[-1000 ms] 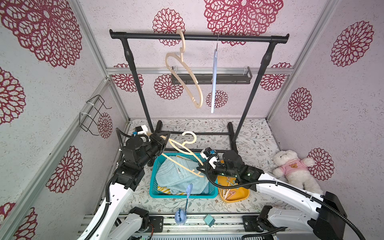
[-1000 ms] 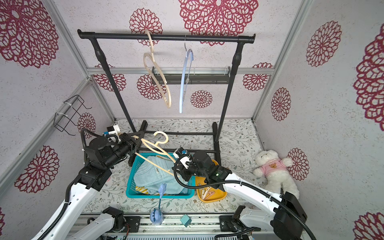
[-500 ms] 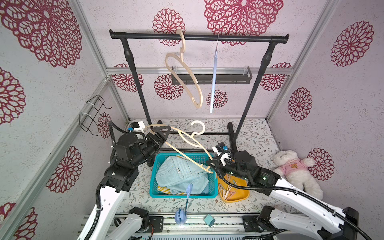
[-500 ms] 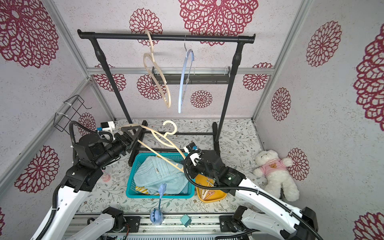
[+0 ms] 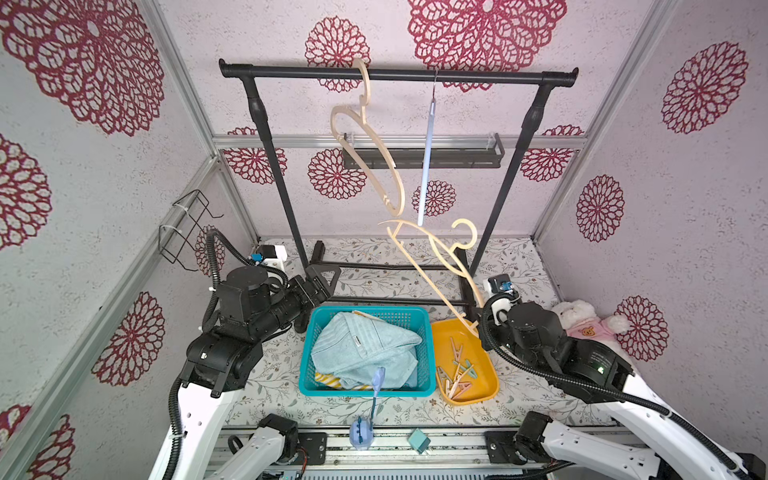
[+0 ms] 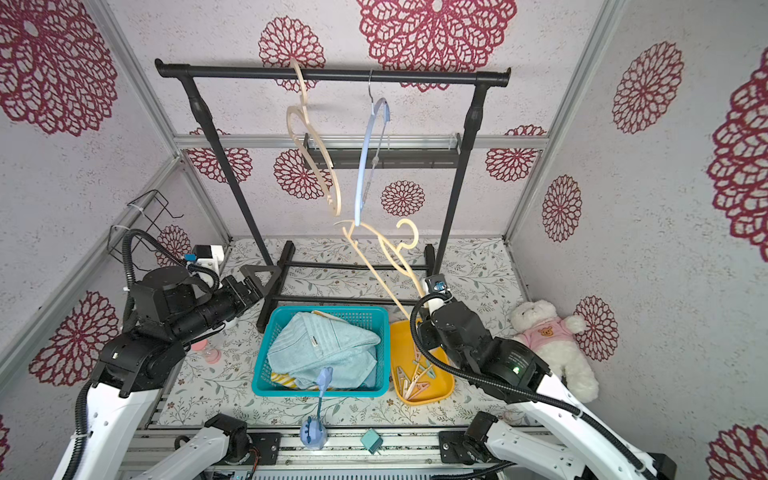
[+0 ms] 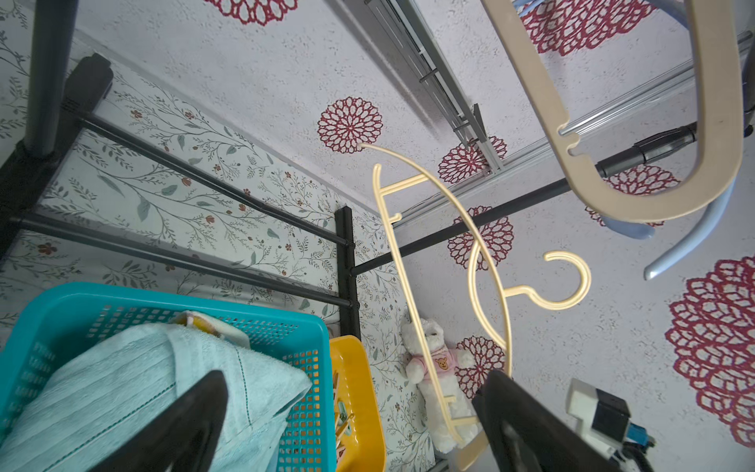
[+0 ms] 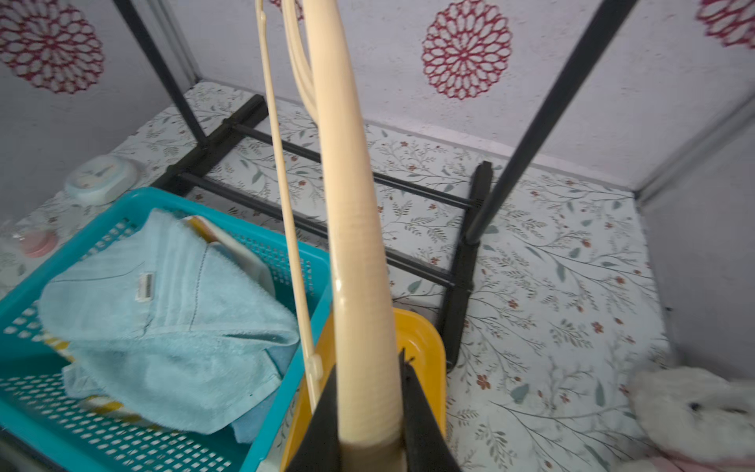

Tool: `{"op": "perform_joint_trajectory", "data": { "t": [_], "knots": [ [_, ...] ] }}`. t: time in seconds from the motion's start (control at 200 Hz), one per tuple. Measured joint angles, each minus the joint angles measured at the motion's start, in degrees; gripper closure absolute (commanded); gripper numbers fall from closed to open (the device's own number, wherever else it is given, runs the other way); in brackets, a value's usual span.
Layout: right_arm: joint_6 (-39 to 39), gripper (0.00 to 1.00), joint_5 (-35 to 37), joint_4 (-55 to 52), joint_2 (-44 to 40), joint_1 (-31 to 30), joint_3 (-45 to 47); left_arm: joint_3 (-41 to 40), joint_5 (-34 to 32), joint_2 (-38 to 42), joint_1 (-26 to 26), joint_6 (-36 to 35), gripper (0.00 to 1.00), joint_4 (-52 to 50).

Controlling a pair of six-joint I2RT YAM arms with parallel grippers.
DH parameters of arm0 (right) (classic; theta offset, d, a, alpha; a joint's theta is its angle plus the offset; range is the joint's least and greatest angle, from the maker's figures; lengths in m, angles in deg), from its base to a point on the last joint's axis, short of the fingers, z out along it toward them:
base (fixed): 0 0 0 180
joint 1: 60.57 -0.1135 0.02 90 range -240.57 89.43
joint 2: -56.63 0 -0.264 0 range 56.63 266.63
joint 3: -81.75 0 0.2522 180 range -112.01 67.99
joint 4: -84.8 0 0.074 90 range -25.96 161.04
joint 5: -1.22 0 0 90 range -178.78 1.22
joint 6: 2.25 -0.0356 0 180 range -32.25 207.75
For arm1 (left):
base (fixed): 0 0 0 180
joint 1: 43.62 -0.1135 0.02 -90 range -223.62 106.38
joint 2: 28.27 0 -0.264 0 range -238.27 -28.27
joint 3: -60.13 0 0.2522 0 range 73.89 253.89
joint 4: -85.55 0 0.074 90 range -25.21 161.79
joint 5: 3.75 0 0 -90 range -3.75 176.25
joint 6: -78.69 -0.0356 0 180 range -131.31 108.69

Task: Remove the clothespins securing towels to the hanger
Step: Place the hanger on the clothesline.

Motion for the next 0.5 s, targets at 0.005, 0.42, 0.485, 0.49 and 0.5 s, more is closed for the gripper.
{"op": "perform_joint_trajectory", "data": {
  "t": [0.005, 0.42, 0.485, 0.49, 0.5],
  "knots": [
    [-0.1, 1.00, 0.5, -0.4, 0.2, 0.0, -0.5, 0.0, 0.0, 0.0, 0.0, 0.0, 0.00, 0.0],
    [11.2, 1.00, 24.1, -2.1, 20.8, 0.3, -34.0, -0.9, -0.7, -0.2, 0.0, -0.4, 0.01, 0.8],
    [13.9, 1.00, 25.4, -1.4, 24.6, 1.0, -39.3, -1.0, -0.9, -0.3, 0.0, -0.6, 0.01, 1.0],
    [14.1, 1.00, 25.4, -1.4, 25.0, 1.2, -40.0, -1.0, -0.9, -0.3, 0.0, -0.6, 0.01, 1.0],
    [14.3, 1.00, 25.4, -1.6, 25.7, 1.4, -41.0, -1.1, -1.0, -0.3, 0.0, -0.7, 0.01, 1.1]
  ]
}}
